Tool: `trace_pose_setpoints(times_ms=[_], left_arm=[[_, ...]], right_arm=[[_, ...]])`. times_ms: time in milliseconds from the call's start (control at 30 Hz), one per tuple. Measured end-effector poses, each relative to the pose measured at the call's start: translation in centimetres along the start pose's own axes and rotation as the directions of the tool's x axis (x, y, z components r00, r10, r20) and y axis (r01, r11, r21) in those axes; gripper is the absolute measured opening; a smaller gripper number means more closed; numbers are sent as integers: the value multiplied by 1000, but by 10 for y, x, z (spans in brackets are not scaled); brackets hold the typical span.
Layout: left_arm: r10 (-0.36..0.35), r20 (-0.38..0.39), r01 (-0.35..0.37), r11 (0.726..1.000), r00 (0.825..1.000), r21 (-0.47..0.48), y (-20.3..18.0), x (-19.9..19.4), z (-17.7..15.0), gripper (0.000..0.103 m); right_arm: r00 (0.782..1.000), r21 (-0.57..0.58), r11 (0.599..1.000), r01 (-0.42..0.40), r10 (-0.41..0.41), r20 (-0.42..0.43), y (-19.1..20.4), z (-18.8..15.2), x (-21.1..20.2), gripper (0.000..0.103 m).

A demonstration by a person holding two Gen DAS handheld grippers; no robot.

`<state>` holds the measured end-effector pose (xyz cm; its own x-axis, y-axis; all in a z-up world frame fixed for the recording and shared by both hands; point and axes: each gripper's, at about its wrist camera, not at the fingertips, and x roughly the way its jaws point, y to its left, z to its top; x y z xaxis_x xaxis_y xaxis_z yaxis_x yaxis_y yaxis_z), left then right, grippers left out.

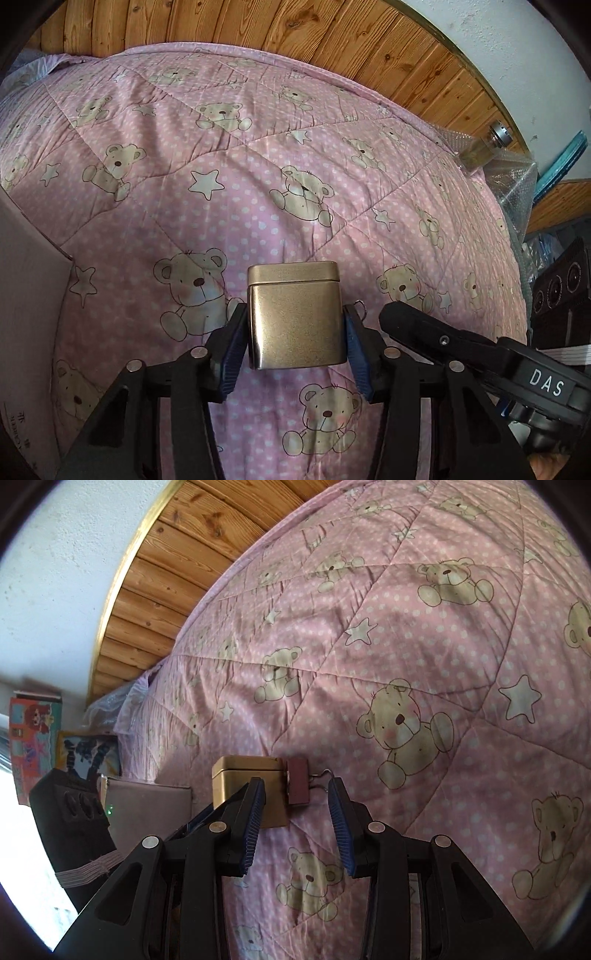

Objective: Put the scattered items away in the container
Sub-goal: 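Close the left gripper on the gold tin while the right approaches the pink binder clip, then close the right gripper on the pink binder clip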

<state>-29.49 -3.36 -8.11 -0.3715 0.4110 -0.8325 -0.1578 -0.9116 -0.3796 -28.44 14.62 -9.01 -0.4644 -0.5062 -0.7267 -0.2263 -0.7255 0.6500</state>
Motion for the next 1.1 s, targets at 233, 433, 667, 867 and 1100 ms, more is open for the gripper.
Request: trace_pose_setpoints(times_ms=[233, 433, 667, 867, 1100], left_arm=[[21, 53, -18, 999, 998, -39, 30, -18, -3, 50], [13, 36, -11, 998, 999, -63, 43, -22, -5, 50], [-9, 35, 11, 998, 999, -59, 35, -29, -3, 50], [-9, 52, 12, 998, 999, -58, 32, -39, -5, 50], [14, 34, -11, 997, 999, -81, 48, -42, -15, 50]], right_arm=[[999, -39, 999, 13, -15, -46, 6, 4, 29, 15], [999, -91, 995, 29, -31, -16, 22, 6, 31, 5], [999, -121, 991, 51, -51, 11, 34, 7, 16, 4], [989, -208, 967, 146, -144, 22, 43, 2, 29, 51], [961, -361, 892, 272, -268, 62, 60, -13, 56, 29]])
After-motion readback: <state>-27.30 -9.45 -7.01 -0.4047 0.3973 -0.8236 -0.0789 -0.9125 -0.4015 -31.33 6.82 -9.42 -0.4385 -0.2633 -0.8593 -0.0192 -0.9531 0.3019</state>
